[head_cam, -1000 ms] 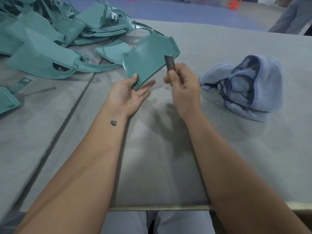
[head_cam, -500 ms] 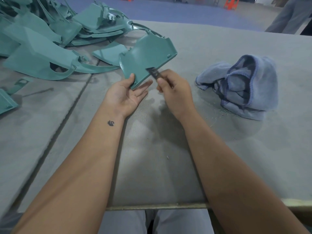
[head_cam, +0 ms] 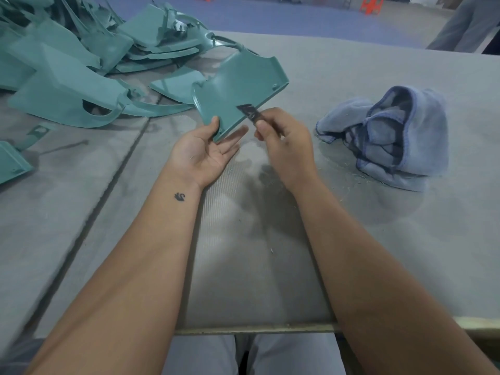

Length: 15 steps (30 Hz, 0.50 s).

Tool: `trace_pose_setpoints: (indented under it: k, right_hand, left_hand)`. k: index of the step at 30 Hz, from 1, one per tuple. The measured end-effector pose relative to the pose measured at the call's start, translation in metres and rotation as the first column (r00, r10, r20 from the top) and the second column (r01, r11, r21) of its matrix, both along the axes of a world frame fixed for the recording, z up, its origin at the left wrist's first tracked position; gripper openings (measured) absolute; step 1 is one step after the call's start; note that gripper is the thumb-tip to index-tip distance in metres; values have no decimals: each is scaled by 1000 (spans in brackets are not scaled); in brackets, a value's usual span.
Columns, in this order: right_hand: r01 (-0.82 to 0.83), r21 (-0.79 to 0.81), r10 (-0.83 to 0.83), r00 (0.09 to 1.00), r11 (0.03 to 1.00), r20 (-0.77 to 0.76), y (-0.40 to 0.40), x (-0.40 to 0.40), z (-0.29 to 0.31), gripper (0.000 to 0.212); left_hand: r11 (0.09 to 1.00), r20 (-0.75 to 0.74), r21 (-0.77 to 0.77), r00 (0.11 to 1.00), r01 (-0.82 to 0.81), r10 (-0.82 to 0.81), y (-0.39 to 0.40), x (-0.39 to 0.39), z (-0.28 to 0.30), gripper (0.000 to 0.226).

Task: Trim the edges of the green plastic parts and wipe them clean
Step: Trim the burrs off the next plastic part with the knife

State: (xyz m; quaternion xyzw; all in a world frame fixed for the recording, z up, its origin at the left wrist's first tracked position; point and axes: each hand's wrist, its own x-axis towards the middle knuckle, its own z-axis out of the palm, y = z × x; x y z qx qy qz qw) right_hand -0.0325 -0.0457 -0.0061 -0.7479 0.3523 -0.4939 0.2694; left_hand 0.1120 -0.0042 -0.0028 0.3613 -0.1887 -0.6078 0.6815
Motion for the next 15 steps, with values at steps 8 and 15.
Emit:
trace_pose_setpoints:
  k: [8,15]
  right_hand:
    - [-74,8,74,969,997,-237,2,5,-3,12]
    - [178,67,-142,921,982,-362,3,-7,5,14]
  left_hand:
    - [997,-27,-59,999,-45,44,6,-1,3,20]
    - [963,107,-177,969,-204,225,10,3,10,19]
